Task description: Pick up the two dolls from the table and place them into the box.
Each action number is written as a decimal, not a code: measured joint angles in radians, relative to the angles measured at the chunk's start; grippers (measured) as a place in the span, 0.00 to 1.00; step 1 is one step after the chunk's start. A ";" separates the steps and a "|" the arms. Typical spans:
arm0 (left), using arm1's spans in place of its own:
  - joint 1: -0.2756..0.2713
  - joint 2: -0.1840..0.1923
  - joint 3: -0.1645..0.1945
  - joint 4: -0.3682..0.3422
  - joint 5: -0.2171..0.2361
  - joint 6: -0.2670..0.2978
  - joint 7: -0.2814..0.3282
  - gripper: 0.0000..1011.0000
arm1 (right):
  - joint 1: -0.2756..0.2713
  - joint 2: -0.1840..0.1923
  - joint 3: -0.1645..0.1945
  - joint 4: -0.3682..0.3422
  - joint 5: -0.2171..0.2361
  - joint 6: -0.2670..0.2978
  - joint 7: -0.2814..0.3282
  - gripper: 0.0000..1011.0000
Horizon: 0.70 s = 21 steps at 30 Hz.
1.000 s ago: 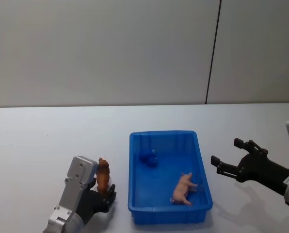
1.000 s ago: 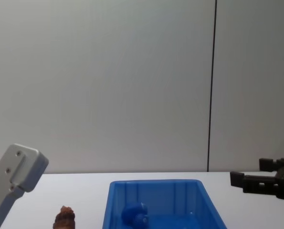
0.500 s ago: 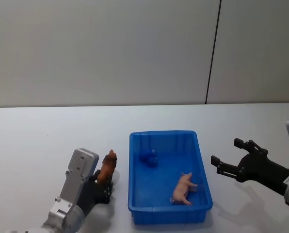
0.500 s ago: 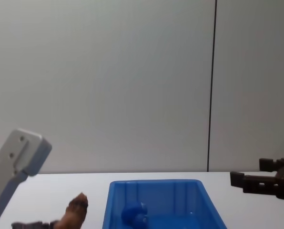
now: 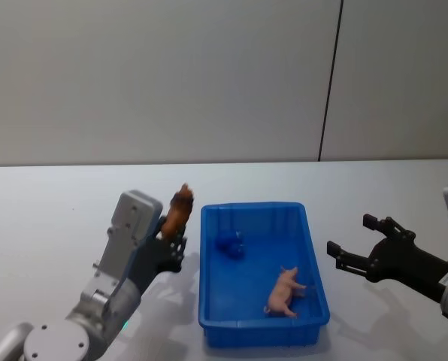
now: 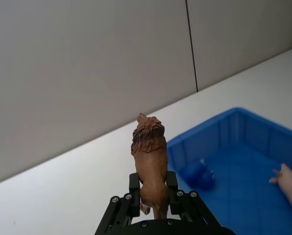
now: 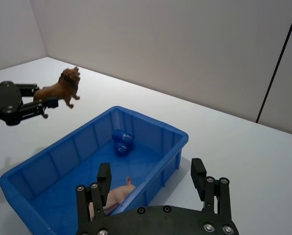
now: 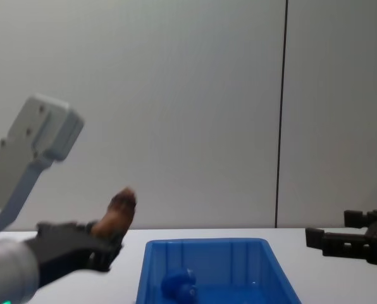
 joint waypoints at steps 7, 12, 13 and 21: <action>-0.044 -0.038 0.008 -0.007 0.033 -0.015 -0.046 0.32 | 0.000 0.000 0.000 0.000 0.000 0.000 0.000 0.99; -0.073 -0.069 0.019 0.006 0.051 -0.020 -0.076 0.32 | 0.000 0.000 0.000 0.000 0.000 0.000 0.000 0.99; -0.076 -0.073 0.020 0.008 0.054 -0.021 -0.081 0.32 | 0.000 0.000 0.000 0.000 0.000 0.000 0.000 0.99; -0.104 -0.109 0.036 0.035 0.071 -0.021 -0.117 0.44 | 0.000 0.000 0.000 0.000 0.000 0.000 0.000 0.99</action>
